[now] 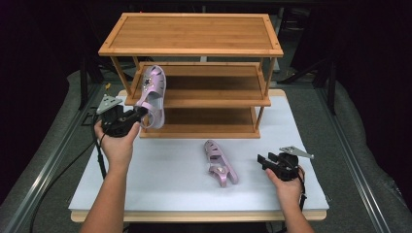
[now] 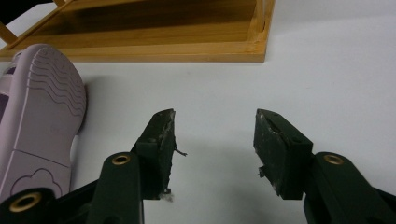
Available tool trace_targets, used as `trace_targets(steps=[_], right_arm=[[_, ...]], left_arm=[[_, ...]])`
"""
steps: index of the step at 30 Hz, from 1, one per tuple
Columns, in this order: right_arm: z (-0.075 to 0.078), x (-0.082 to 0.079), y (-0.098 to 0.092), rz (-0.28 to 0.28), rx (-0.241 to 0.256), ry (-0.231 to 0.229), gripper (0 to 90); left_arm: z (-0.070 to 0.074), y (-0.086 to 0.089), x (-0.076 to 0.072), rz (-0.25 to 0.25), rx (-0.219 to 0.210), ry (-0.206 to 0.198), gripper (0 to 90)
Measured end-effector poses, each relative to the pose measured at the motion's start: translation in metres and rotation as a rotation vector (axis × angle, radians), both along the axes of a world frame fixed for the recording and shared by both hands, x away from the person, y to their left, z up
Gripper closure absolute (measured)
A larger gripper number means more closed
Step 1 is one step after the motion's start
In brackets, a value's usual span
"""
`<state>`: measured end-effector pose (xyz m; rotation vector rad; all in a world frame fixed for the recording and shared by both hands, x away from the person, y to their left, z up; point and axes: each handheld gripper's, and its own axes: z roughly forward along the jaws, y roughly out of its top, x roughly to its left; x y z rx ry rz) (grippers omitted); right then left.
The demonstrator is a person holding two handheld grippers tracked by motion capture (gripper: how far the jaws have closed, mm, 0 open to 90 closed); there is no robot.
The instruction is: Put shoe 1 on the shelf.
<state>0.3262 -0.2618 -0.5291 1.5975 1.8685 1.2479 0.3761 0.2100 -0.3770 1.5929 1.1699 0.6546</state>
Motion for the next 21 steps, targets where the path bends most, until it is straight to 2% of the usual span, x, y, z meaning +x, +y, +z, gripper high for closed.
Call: trace_targets(steps=[5, 6, 9, 10, 12, 18, 19, 21], right_arm=[[0.001, 0.000, 0.000, -0.002, 0.005, -0.009, 48.2], [0.000, 0.000, 0.000, -0.003, 0.004, -0.007, 48.3], [0.000, 0.000, 0.000, -0.001, 0.005, -0.005, 48.2], [0.000, 0.000, 0.000, 0.002, 0.004, 0.000, 48.2], [0.000, 0.000, 0.001, 0.002, 0.006, -0.008, 48.3], [0.001, 0.000, 0.000, 0.001, 0.009, -0.008, 48.3], [0.001, 0.000, -0.001, 0.008, 0.009, 0.006, 48.3], [0.001, 0.000, -0.001, 0.009, 0.009, 0.006, 48.4]], left_arm=[[0.005, -0.010, 0.013, -0.021, 0.008, 0.016, 82.7], [0.008, -0.016, 0.018, -0.019, 0.022, 0.021, 82.8], [0.012, -0.019, 0.024, -0.028, 0.013, 0.028, 82.7], [0.015, -0.024, 0.031, -0.023, -0.010, 0.027, 82.7], [0.019, -0.029, 0.037, -0.016, -0.020, 0.023, 82.8], [0.027, -0.041, 0.051, -0.002, -0.018, 0.034, 82.8], [0.030, -0.046, 0.057, 0.005, -0.019, 0.045, 82.7], [0.030, -0.048, 0.060, 0.014, -0.017, 0.051, 82.7]])
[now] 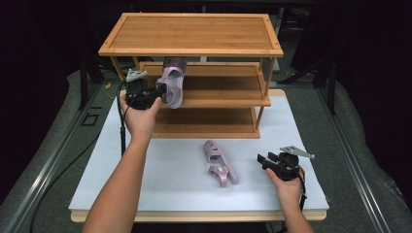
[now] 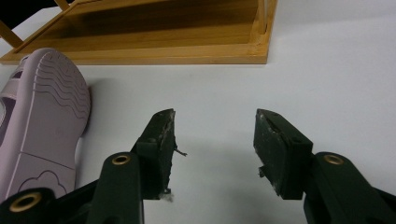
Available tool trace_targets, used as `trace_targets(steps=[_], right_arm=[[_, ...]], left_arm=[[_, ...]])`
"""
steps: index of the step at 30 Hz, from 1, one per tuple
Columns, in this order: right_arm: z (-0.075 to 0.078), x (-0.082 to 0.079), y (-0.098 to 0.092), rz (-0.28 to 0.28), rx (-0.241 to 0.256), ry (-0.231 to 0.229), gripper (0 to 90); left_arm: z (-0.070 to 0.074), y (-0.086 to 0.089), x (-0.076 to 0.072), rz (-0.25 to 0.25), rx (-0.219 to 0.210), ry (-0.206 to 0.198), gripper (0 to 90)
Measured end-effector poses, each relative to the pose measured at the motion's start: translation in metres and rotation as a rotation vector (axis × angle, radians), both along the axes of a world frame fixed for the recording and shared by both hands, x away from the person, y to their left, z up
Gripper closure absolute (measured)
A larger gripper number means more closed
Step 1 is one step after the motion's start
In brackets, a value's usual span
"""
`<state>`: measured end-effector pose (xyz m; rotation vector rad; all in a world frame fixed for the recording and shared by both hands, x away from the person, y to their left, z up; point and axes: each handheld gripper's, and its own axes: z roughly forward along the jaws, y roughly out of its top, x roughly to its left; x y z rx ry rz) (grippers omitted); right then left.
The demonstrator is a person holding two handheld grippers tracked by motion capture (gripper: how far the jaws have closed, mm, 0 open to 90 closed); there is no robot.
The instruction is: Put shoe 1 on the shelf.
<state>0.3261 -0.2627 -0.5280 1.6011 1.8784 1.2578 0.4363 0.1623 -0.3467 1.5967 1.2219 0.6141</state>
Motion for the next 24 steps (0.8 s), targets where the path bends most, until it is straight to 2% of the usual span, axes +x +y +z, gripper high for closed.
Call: trace_targets(steps=[3, 5, 10, 13, 19, 21, 22, 24], right_arm=[[0.000, 0.000, 0.001, -0.006, 0.006, -0.013, 48.4], [0.000, 0.000, 0.000, -0.003, 0.013, -0.012, 48.4], [0.000, 0.001, -0.001, -0.002, 0.020, -0.013, 48.4], [0.000, 0.001, -0.001, 0.001, 0.023, -0.016, 48.4], [0.001, 0.001, -0.001, 0.001, 0.029, -0.016, 48.4], [0.001, 0.001, -0.001, 0.003, 0.037, -0.017, 48.4], [0.001, 0.001, 0.000, 0.002, 0.033, -0.020, 48.4], [0.000, 0.002, 0.000, 0.001, 0.035, -0.018, 48.3]], left_arm=[[0.003, -0.007, 0.008, 0.015, 0.023, 0.014, 82.7], [0.004, -0.011, 0.015, 0.022, -0.005, 0.039, 82.7], [0.005, -0.019, 0.023, 0.038, 0.013, 0.065, 82.6], [0.001, -0.023, 0.028, 0.048, -0.006, 0.101, 82.6], [0.000, -0.026, 0.040, 0.045, -0.002, 0.110, 82.3], [-0.001, -0.026, 0.042, 0.046, -0.011, 0.109, 82.0], [-0.003, -0.025, 0.046, 0.052, -0.028, 0.121, 81.8], [-0.005, -0.024, 0.048, 0.039, -0.025, 0.120, 81.4]])
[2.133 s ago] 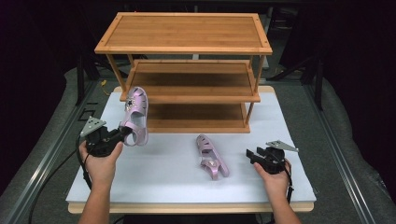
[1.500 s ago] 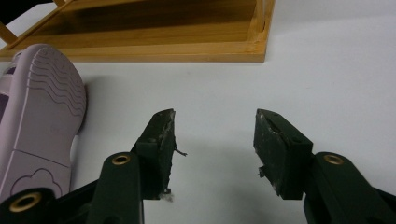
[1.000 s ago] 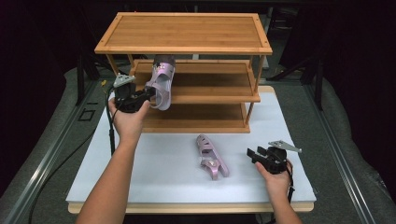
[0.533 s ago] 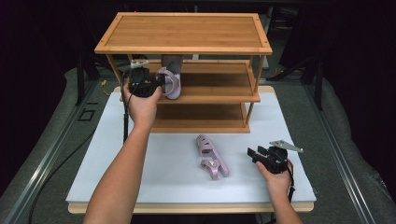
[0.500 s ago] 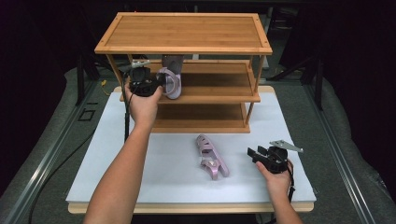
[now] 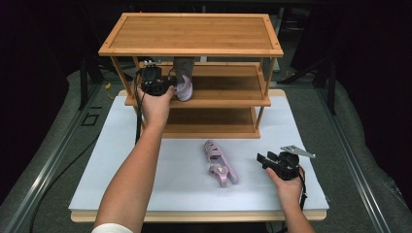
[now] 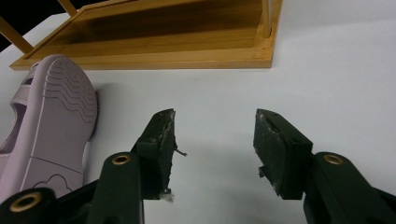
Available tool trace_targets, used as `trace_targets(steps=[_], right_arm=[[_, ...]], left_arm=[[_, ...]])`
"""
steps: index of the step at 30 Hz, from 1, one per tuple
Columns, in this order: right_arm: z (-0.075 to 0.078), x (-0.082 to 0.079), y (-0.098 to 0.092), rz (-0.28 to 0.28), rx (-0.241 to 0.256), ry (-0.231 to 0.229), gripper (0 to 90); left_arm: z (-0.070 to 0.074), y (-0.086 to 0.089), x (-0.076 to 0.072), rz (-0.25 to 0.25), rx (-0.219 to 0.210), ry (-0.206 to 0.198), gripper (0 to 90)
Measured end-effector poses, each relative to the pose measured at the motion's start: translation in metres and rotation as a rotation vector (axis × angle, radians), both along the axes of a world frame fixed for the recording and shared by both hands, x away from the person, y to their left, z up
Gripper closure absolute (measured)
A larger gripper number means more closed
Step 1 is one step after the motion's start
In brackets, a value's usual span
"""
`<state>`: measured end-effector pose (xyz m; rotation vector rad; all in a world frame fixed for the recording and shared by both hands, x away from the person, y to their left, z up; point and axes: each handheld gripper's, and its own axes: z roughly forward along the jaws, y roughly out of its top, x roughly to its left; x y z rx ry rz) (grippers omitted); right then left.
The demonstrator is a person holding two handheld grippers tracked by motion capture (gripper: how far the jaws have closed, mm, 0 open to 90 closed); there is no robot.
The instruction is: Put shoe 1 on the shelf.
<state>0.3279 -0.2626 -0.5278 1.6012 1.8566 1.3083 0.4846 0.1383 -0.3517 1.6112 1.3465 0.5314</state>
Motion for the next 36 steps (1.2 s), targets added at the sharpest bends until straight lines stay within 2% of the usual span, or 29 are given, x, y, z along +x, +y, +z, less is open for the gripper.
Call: trace_targets(steps=[2, 4, 6, 9, 11, 12, 13, 17, 21, 23, 24, 25, 30, 32, 33, 36], right_arm=[[0.000, 0.001, 0.000, 0.006, -0.003, 0.006, 48.3], [-0.001, 0.001, 0.000, 0.003, -0.001, 0.008, 48.4], [0.000, 0.001, -0.001, 0.000, 0.004, 0.009, 48.4], [0.000, 0.001, -0.001, 0.004, 0.006, 0.008, 48.4], [-0.001, 0.002, 0.000, 0.006, 0.010, 0.005, 48.4], [-0.001, 0.002, 0.000, 0.007, 0.005, 0.013, 48.4], [-0.001, 0.002, 0.000, 0.009, 0.004, 0.012, 48.4], [-0.001, 0.002, 0.001, 0.008, 0.006, 0.006, 48.4], [-0.001, 0.002, 0.000, 0.007, 0.006, 0.009, 48.4], [-0.001, 0.002, 0.000, 0.003, 0.012, 0.008, 48.4], [0.000, 0.002, 0.000, 0.004, 0.014, 0.006, 48.4], [0.000, 0.002, 0.000, 0.005, 0.016, 0.006, 48.4], [-0.001, 0.002, 0.000, 0.003, 0.014, 0.008, 48.4], [0.000, 0.002, 0.000, 0.004, 0.015, 0.007, 48.4], [0.000, 0.002, 0.000, 0.004, 0.014, 0.006, 48.4], [0.000, 0.002, 0.000, 0.006, 0.016, 0.006, 48.4]], left_arm=[[-0.002, -0.001, 0.002, -0.003, -0.015, 0.003, 79.3], [-0.004, -0.002, 0.005, 0.019, -0.044, 0.001, 78.2], [-0.006, 0.000, 0.010, 0.003, -0.061, 0.008, 78.9], [-0.008, 0.001, 0.014, 0.009, -0.084, 0.007, 80.4], [-0.008, 0.002, 0.016, -0.031, -0.134, 0.017, 80.5], [-0.008, 0.002, 0.016, -0.031, -0.134, 0.017, 80.4], [-0.008, 0.001, 0.019, -0.021, -0.159, 0.038, 80.3], [-0.005, -0.001, 0.018, -0.007, -0.137, 0.024, 80.3], [-0.001, -0.004, 0.018, -0.026, -0.109, 0.032, 79.1], [0.000, -0.008, 0.019, -0.024, -0.120, 0.052, 78.1], [-0.001, -0.007, 0.020, -0.040, -0.108, 0.042, 77.7], [-0.001, -0.009, 0.020, -0.025, -0.126, 0.041, 77.2], [-0.002, -0.007, 0.021, -0.012, -0.131, 0.045, 72.8], [-0.001, -0.006, 0.021, -0.016, -0.141, 0.036, 69.5], [0.000, -0.005, 0.020, -0.016, -0.152, 0.007, 68.2], [0.001, -0.005, 0.018, -0.021, -0.152, -0.001, 67.8]])
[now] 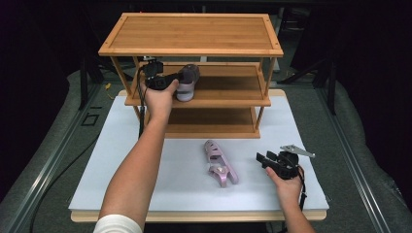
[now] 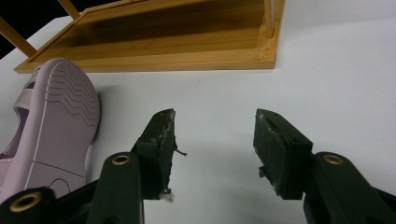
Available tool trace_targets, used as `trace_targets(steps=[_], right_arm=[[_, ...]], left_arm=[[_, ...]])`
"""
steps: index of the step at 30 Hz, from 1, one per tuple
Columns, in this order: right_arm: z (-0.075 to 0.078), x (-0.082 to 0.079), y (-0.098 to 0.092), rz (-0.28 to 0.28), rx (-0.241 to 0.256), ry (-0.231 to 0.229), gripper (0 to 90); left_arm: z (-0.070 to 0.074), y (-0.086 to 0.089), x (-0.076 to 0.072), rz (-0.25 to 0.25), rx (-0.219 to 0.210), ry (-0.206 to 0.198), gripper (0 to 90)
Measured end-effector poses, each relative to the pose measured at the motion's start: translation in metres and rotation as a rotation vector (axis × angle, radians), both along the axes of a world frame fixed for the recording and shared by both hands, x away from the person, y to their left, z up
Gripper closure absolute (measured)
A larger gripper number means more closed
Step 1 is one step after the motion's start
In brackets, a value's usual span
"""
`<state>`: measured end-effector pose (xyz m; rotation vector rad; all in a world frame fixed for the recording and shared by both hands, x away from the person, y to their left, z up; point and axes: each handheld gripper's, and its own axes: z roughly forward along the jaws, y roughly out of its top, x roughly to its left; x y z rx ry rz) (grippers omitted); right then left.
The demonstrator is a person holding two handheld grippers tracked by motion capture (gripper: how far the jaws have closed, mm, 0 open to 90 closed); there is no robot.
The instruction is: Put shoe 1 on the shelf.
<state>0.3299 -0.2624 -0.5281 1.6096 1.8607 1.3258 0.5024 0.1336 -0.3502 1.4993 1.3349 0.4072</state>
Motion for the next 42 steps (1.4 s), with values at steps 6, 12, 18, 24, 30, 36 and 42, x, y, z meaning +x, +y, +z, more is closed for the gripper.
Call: trace_targets(steps=[6, 12, 18, 24, 30, 36, 42], right_arm=[[0.000, 0.000, 0.001, -0.005, -0.006, -0.001, 48.3], [0.000, 0.000, 0.001, -0.003, -0.009, -0.003, 48.4], [0.000, 0.000, 0.002, 0.002, -0.011, -0.001, 48.4], [0.000, 0.001, 0.002, -0.003, -0.015, -0.005, 48.4], [0.001, 0.000, 0.004, 0.006, -0.034, -0.011, 48.3], [0.005, -0.004, 0.013, 0.029, -0.091, -0.045, 48.5], [0.015, -0.011, 0.033, 0.116, -0.162, -0.096, 49.8]], left_arm=[[0.001, 0.002, -0.005, -0.016, 0.002, 0.001, 54.9], [-0.004, 0.008, -0.014, -0.013, -0.038, -0.030, 50.4], [-0.003, 0.016, -0.027, -0.012, -0.045, -0.092, 49.1], [0.005, 0.020, -0.042, -0.043, -0.037, -0.123, 49.1], [0.005, 0.029, -0.066, -0.067, -0.032, -0.152, 49.2], [-0.010, 0.041, -0.092, -0.092, 0.002, -0.160, 51.0], [-0.040, 0.060, -0.119, -0.125, 0.000, -0.156, 54.2]])
